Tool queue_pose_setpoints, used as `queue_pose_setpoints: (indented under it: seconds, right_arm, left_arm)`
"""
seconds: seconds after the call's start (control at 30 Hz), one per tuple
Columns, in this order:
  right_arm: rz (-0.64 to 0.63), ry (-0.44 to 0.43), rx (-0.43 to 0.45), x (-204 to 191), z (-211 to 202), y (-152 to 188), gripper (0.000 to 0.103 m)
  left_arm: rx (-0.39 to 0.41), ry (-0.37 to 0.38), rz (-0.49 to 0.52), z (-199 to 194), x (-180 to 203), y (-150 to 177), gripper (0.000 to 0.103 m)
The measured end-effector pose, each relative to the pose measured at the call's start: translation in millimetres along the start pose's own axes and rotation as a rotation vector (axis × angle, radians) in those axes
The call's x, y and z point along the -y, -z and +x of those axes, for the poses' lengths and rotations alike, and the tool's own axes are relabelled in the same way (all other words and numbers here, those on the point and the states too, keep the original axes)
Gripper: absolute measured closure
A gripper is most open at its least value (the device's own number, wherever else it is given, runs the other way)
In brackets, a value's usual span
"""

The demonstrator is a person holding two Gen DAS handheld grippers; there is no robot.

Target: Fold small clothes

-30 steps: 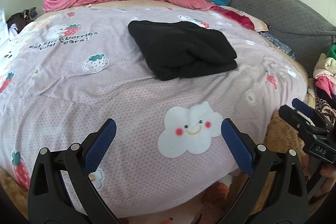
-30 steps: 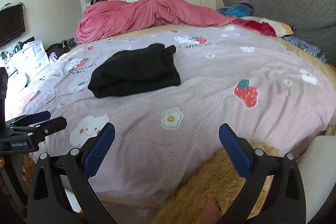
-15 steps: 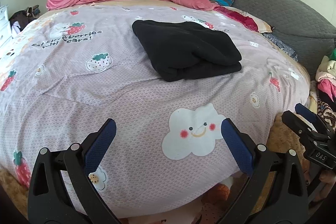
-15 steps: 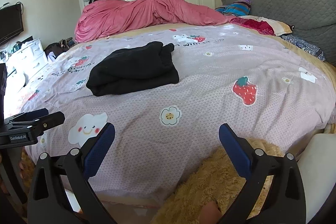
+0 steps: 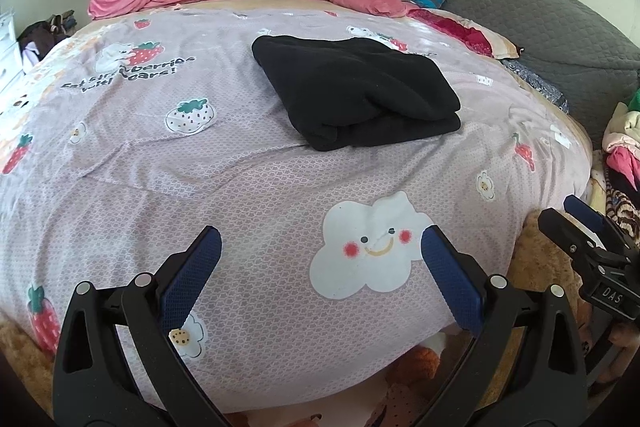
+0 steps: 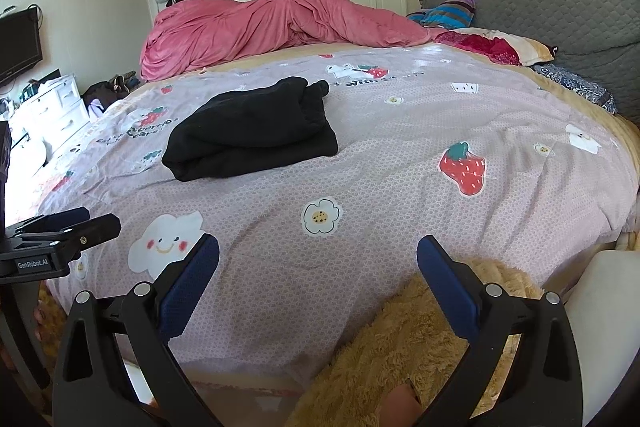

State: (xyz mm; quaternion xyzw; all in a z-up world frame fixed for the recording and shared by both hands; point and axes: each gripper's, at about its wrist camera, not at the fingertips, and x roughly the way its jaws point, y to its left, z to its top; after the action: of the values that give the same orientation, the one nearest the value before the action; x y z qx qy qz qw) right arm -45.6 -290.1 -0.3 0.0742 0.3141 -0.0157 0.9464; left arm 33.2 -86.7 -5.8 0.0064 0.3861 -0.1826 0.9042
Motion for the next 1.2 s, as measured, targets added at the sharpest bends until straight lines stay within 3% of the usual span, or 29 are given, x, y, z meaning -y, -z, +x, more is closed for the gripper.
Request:
queue_pose_setpoints:
  seconds: [1.2]
  right_arm:
    - [-0.008, 0.024, -0.015, -2.6, 0.8, 3.2, 0.004]
  left_arm:
    - [-0.003, -0.019, 0.001, 1.6, -1.0, -0.7, 0.009]
